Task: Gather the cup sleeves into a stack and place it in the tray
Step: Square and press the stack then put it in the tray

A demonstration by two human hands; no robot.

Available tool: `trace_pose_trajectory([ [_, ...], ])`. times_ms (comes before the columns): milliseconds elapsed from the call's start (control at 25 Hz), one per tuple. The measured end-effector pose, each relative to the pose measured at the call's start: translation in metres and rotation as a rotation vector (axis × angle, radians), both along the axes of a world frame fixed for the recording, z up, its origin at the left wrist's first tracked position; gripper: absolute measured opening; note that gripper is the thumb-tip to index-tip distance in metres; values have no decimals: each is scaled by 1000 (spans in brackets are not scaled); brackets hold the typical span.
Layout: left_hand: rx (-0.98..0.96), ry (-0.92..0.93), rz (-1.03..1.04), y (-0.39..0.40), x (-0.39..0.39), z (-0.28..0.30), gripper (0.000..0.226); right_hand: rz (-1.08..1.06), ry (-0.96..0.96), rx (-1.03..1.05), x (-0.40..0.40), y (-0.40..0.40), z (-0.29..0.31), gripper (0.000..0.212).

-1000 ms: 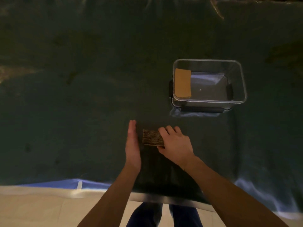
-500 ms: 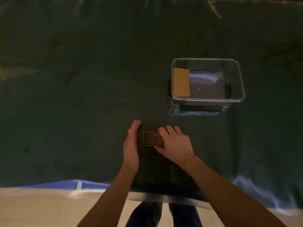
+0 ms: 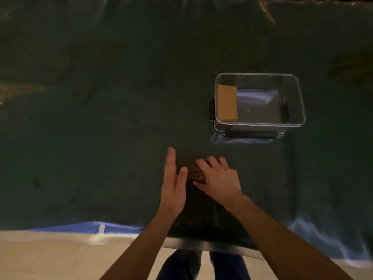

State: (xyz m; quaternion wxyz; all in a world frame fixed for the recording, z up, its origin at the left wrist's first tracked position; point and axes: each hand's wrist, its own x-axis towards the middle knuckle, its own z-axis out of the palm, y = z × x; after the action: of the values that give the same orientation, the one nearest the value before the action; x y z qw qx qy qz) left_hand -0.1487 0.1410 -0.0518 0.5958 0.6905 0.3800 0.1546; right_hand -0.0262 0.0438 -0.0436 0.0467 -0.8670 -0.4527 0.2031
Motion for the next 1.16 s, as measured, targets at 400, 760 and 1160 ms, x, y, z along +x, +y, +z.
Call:
trace_pose_trajectory([
  [400,1038,409,-510,-1,-19,-9,79,-43,-19,-11,-3,1,1,56],
  [760,1029,396,-493,-8,-18,-7,77,-55,-11,3,-6,1,1,54],
  [1160,994,497,-617,9,-11,-5,77,-52,-20,4,-5,0,0,56],
])
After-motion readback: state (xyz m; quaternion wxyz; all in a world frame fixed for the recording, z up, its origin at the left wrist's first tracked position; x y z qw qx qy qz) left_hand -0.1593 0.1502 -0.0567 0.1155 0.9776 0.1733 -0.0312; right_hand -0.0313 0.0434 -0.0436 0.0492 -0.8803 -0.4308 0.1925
